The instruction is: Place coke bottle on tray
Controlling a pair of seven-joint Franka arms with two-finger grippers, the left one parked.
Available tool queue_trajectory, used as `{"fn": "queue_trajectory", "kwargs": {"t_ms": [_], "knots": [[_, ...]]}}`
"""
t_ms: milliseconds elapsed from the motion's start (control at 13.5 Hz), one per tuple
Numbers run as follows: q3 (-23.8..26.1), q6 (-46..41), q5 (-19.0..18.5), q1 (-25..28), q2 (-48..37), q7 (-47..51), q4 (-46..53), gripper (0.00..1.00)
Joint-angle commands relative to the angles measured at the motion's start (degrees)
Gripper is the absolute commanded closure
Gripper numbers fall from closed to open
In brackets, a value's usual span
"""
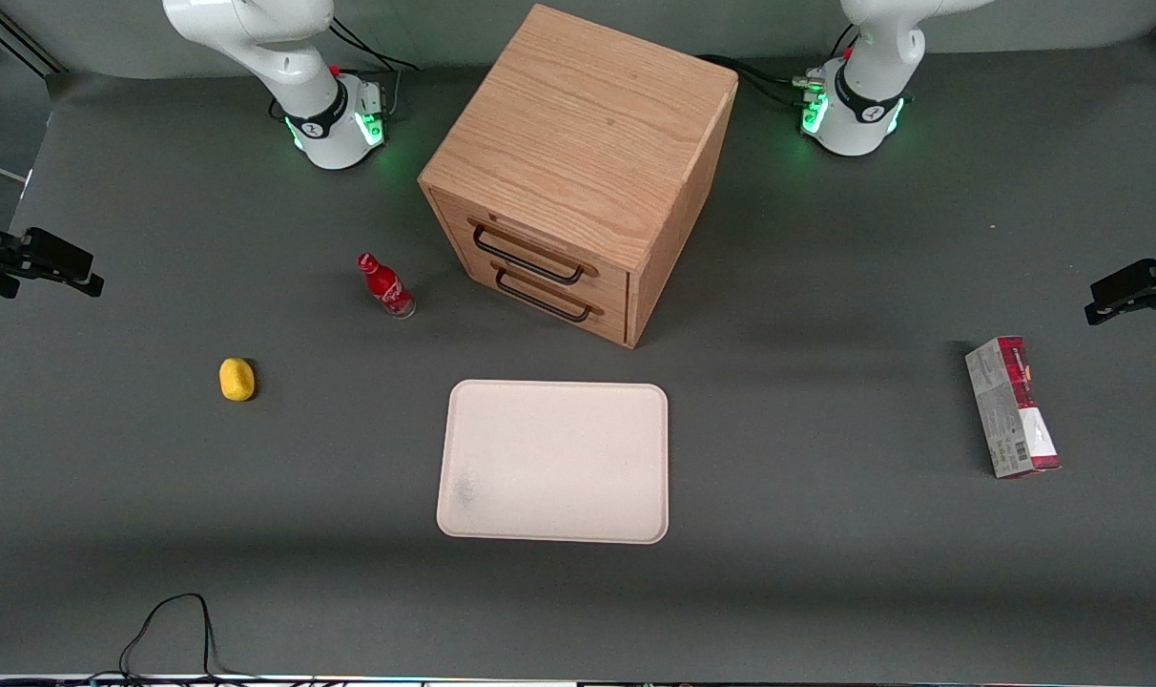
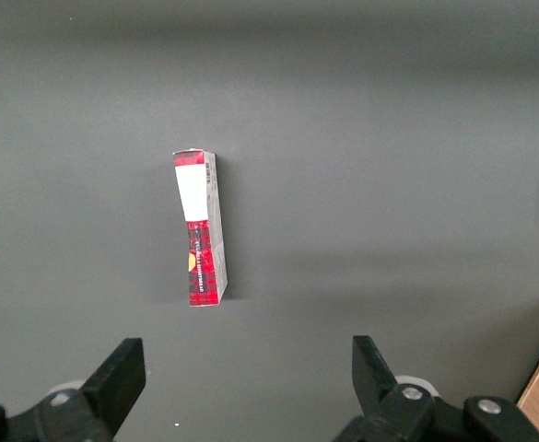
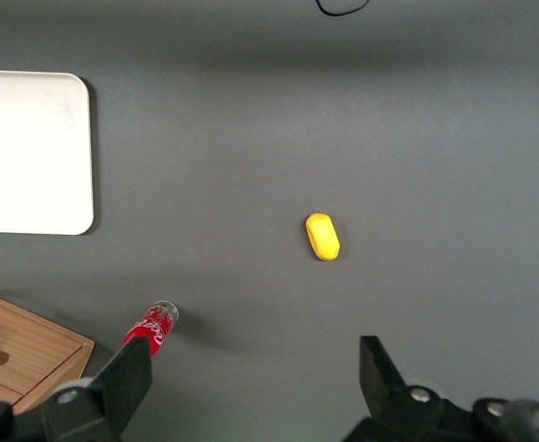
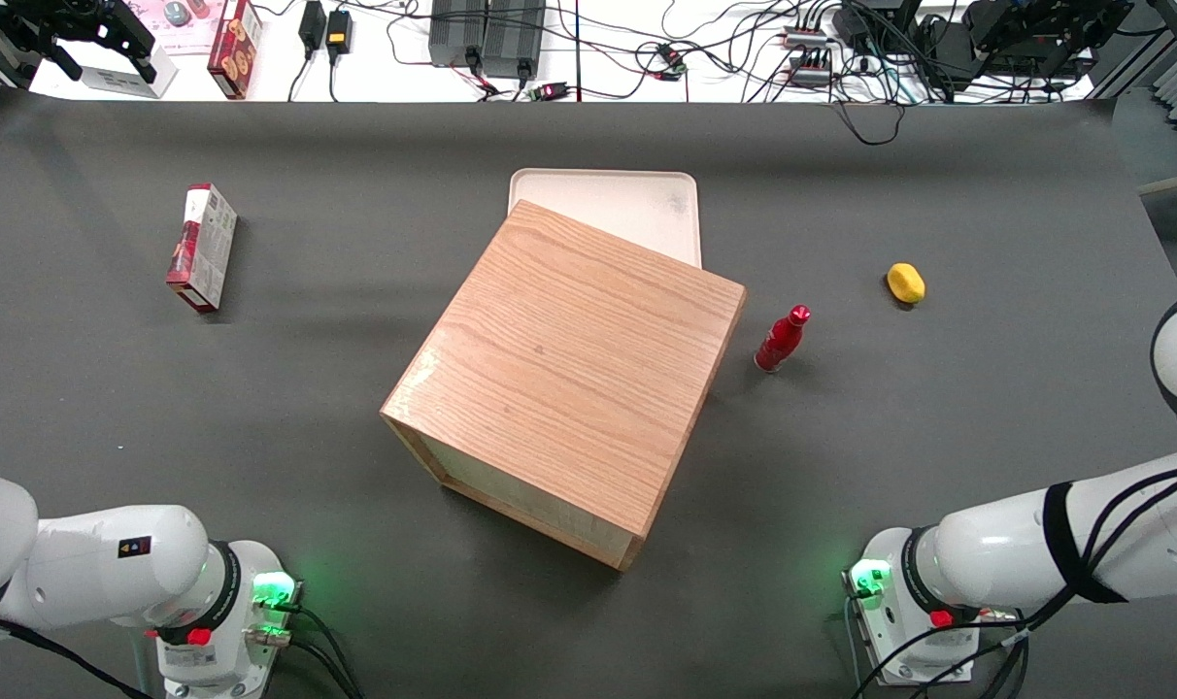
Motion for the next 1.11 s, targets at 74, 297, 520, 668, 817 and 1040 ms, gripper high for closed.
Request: {"fn": "queue_trajectory", "kwargs": {"t_ms": [74, 297, 520, 668, 817, 1040], "knots": [[0.3, -0.8, 0.1, -0.3, 0.2, -1.0, 1.0, 0.00], [0.3, -0.8, 0.2, -0.2, 0.3, -1.0, 1.0, 0.00], [0.3, -3.0, 0.2, -0.2, 0.3, -1.0, 0.9, 0.00], [0.3, -3.0, 0.3, -0.2, 0.3, -0.9, 0.8, 0.00], [0.3, -3.1, 0.3, -0.2, 0.2, -0.8, 0.6, 0.00], [0.3, -3.1, 0.3, -0.2, 0.3, -0.8, 0.5, 0.00]]}}
